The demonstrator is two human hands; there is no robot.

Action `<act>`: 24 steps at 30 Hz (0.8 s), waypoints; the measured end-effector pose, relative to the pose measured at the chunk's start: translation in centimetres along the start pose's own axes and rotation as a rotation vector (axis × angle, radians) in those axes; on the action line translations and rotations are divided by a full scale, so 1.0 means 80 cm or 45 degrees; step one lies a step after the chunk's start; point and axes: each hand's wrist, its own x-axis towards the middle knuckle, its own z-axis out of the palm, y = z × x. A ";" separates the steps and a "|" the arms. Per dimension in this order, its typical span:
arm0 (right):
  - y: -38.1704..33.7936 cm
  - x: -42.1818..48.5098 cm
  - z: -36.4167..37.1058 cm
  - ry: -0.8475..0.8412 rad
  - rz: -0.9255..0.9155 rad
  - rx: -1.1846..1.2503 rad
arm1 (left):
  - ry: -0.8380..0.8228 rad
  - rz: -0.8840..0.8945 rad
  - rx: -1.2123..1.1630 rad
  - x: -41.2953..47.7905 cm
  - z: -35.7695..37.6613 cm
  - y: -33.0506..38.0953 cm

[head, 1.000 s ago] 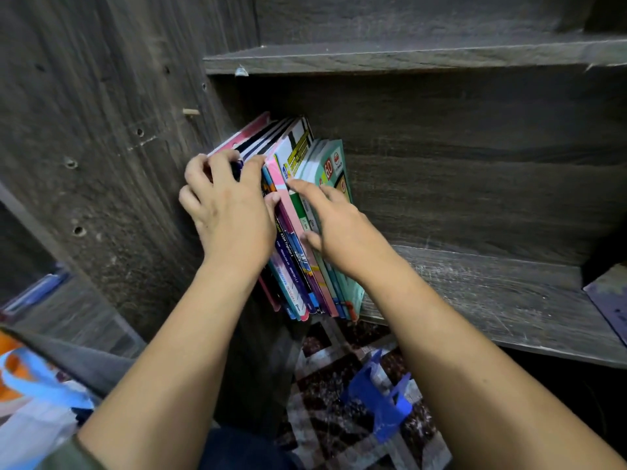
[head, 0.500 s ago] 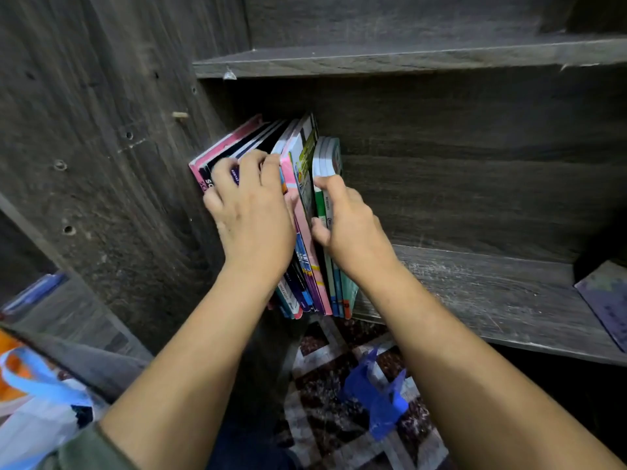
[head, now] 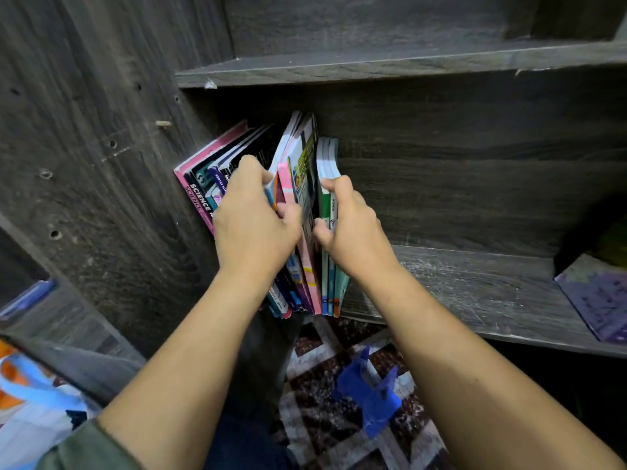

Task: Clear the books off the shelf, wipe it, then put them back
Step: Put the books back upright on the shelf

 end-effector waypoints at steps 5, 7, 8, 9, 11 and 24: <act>0.003 -0.002 -0.005 0.002 0.011 0.004 | -0.111 -0.222 0.278 -0.004 -0.015 0.023; 0.002 -0.004 -0.008 -0.004 0.022 0.009 | -0.255 -0.198 0.449 0.007 -0.014 0.018; 0.002 -0.005 -0.009 -0.007 0.027 0.011 | -0.317 -0.182 0.492 0.013 -0.013 0.016; 0.001 -0.006 -0.010 -0.008 0.032 0.016 | -0.346 -0.181 0.504 0.018 -0.013 0.015; 0.003 -0.009 -0.013 -0.003 0.051 0.027 | -0.314 -0.229 0.527 0.029 -0.020 0.016; 0.002 -0.023 -0.023 0.035 0.079 0.052 | -0.624 -0.252 0.789 0.003 -0.083 0.037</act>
